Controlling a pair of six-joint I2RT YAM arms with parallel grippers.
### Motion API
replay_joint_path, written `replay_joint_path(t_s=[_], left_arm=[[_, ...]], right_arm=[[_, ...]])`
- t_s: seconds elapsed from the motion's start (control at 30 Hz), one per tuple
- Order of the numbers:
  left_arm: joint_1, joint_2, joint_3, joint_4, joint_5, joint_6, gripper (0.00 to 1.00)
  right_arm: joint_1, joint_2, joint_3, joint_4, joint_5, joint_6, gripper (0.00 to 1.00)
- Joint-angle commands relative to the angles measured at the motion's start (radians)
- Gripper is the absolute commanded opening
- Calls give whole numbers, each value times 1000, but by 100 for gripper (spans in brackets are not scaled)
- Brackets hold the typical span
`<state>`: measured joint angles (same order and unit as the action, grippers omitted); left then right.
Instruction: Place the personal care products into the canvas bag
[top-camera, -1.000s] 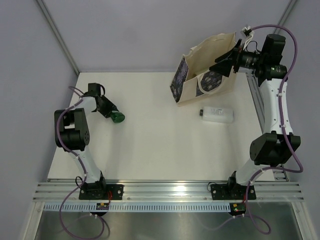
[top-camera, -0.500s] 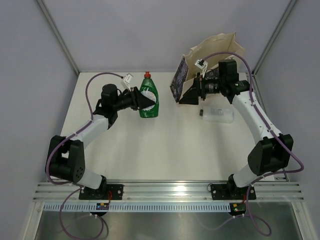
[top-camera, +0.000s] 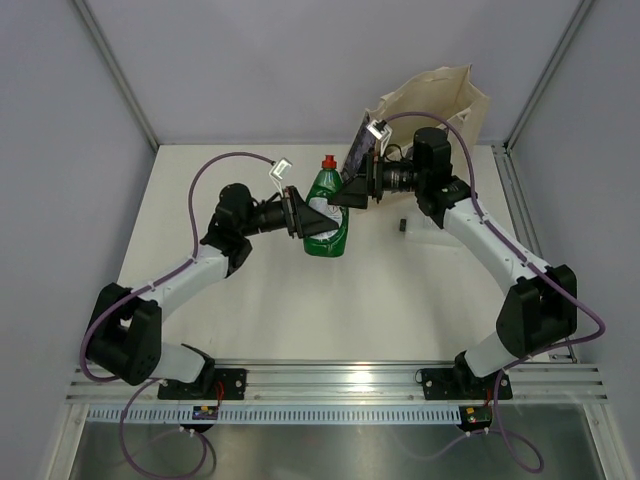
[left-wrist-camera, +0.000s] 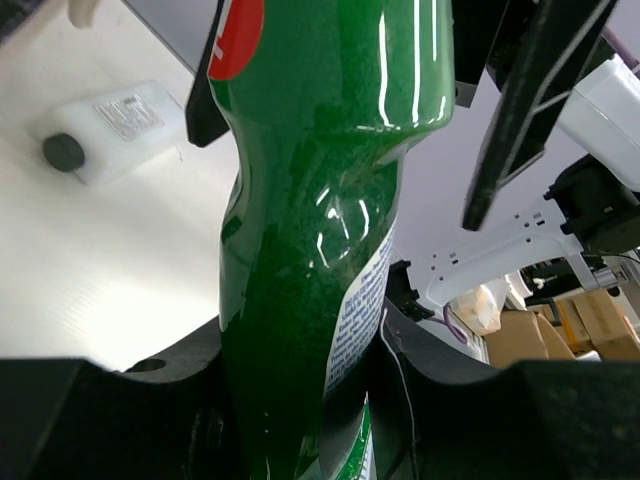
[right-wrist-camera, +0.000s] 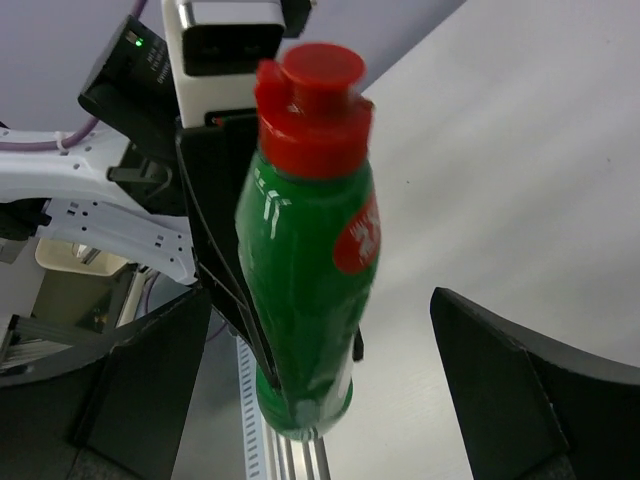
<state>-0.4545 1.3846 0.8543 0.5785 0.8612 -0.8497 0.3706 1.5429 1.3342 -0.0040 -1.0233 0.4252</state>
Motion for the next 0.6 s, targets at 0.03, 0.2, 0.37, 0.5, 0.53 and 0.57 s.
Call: replay_joint_path(t_s=[0.03,0.2,0.37,0.5,0.53,0.57], left_arm=[[-15,-75,2,205,-4,-44,0],[-24,-85,6,210,-4,-52,0],[-27,-78,2,211,-5,-68,2],[-33,-71,0,213,-5,-77,11],[-33,-73,0,205,-5,-78,15],[-33,-76,0,193,-14,-75,31]], right_arm=[[47,-9,-12,131,-9,23,99],[83,38,-7,166,-17,47,81],[111,77,-1,229,-67,110,55],[116,79,-12,274,-81,128,32],[116,79,-13,294,-81,138,24],[116,79,-12,305,-83,144,9]])
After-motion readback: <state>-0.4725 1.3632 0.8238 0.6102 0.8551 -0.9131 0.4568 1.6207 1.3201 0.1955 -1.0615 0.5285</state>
